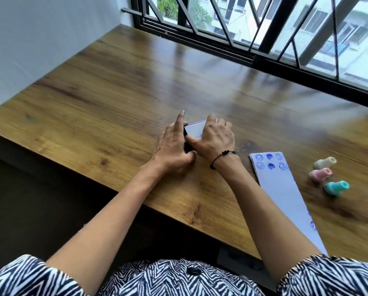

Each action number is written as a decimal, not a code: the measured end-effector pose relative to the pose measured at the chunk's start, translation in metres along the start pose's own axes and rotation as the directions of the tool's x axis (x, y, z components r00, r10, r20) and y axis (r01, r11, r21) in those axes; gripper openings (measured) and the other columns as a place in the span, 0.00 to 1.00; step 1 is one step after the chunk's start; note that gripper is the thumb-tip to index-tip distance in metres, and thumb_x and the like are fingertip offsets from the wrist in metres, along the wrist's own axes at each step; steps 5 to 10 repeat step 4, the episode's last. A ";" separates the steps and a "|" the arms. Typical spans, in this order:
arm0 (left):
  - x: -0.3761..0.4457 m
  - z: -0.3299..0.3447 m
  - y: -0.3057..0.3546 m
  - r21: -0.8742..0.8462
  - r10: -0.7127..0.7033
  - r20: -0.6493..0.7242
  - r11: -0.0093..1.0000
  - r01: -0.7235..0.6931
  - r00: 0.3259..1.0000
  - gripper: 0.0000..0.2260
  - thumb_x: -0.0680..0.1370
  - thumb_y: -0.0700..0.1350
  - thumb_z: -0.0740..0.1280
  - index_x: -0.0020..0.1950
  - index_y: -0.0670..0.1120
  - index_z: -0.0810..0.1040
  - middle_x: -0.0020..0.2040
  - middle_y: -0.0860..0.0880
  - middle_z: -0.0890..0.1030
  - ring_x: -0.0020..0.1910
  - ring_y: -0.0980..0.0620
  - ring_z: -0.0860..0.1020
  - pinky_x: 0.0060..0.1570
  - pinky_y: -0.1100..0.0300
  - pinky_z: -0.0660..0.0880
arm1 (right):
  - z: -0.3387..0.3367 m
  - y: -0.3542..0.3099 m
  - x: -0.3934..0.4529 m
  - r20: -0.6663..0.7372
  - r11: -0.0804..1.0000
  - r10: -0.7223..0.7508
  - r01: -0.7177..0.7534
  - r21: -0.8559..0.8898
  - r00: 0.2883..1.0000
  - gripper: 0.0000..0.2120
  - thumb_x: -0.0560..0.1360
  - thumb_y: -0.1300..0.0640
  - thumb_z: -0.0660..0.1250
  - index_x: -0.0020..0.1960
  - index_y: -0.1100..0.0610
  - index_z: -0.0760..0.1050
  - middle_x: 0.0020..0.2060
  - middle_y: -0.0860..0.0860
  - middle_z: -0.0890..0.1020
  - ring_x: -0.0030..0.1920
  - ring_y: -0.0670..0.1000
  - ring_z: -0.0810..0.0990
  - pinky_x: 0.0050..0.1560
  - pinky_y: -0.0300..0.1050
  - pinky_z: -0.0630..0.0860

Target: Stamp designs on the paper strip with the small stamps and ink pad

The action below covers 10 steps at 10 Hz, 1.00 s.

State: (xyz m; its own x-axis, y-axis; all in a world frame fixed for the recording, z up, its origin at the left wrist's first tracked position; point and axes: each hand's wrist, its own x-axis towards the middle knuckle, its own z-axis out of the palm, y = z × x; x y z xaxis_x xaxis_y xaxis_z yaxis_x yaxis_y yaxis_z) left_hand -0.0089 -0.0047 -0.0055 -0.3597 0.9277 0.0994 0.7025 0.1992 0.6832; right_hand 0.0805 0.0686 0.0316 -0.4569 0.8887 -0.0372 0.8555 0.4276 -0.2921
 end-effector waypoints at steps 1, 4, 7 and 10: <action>0.003 0.001 -0.001 -0.010 0.001 -0.026 1.000 -0.001 1.000 0.45 0.65 0.45 0.72 0.73 0.44 0.46 0.67 0.46 0.69 0.66 0.44 0.65 0.63 0.53 0.60 | 0.004 -0.002 0.002 -0.033 0.999 0.025 -0.024 0.032 0.999 0.34 0.67 0.38 0.65 0.61 0.62 0.62 0.59 0.63 0.73 0.60 0.63 0.69 0.56 0.55 0.69; 0.011 -0.001 0.001 0.042 0.038 0.034 0.998 -0.040 0.999 0.45 0.64 0.49 0.69 0.73 0.44 0.47 0.66 0.42 0.68 0.65 0.41 0.63 0.64 0.56 0.57 | 0.005 0.008 0.001 -0.011 0.997 0.013 -0.012 0.082 1.000 0.36 0.65 0.34 0.66 0.60 0.60 0.62 0.59 0.59 0.73 0.61 0.61 0.69 0.56 0.55 0.68; 0.011 -0.001 0.001 0.042 0.038 0.034 0.998 -0.040 0.999 0.45 0.64 0.49 0.69 0.73 0.44 0.47 0.66 0.42 0.68 0.65 0.41 0.63 0.64 0.56 0.57 | 0.005 0.008 0.001 -0.011 0.997 0.013 -0.012 0.082 1.000 0.36 0.65 0.34 0.66 0.60 0.60 0.62 0.59 0.59 0.73 0.61 0.61 0.69 0.56 0.55 0.68; 0.011 -0.001 0.001 0.042 0.038 0.034 0.998 -0.040 0.999 0.45 0.64 0.49 0.69 0.73 0.44 0.47 0.66 0.42 0.68 0.65 0.41 0.63 0.64 0.56 0.57 | 0.005 0.008 0.001 -0.011 0.997 0.013 -0.012 0.082 1.000 0.36 0.65 0.34 0.66 0.60 0.60 0.62 0.59 0.59 0.73 0.61 0.61 0.69 0.56 0.55 0.68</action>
